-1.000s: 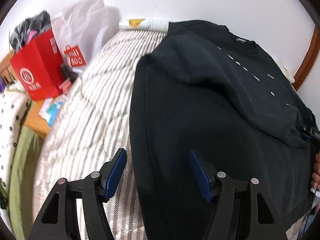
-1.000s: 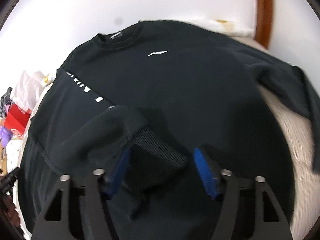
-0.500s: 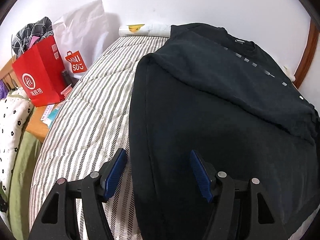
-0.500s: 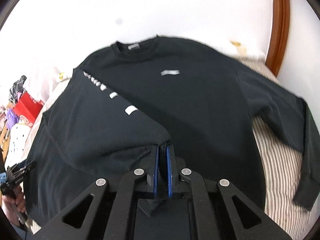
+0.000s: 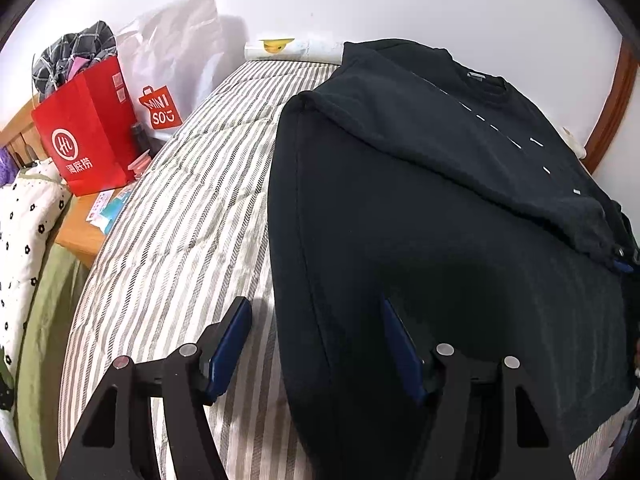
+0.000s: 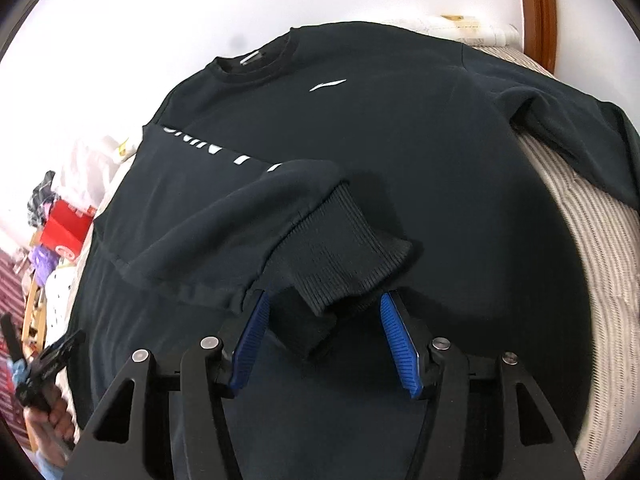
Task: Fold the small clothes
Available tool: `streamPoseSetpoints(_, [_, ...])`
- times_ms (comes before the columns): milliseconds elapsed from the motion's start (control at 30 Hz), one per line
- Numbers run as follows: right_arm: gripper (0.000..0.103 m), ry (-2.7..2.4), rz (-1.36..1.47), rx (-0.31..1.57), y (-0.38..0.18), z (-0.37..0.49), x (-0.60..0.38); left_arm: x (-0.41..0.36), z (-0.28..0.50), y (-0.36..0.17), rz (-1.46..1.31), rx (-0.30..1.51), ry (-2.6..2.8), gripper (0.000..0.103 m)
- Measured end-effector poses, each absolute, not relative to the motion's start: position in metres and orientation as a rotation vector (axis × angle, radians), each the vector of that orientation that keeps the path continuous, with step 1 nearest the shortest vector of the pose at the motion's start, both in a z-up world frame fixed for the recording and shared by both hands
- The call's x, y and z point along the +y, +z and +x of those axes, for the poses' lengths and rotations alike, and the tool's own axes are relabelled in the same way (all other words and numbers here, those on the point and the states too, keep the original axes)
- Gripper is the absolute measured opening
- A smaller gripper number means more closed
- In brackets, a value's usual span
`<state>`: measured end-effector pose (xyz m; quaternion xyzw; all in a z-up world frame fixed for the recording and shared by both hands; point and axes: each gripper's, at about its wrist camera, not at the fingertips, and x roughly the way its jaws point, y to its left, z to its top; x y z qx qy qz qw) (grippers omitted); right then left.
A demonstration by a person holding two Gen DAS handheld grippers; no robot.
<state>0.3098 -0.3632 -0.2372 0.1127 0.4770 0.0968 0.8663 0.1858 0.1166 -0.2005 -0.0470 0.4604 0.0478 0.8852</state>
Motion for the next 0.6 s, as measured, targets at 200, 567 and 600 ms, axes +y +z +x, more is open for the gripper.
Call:
streamPoseSetpoints(200, [0.010,0.226,0.168,0.983,-0.222,0.306,-0.361,0.118,0.175,-0.200,-0.091,0.964,0.107,0.065])
streamPoseSetpoints(567, [0.022,0.135,0.187,1.019,-0.213,0.259,-0.411,0.125,0.157,-0.196,-0.086,0.982,0.089,0.066])
streamPoseSetpoints(600, [0.037,0.117,0.156,1.007,-0.212,0.248,-0.413,0.125,0.154,-0.196,-0.082,0.981,0.084,0.066])
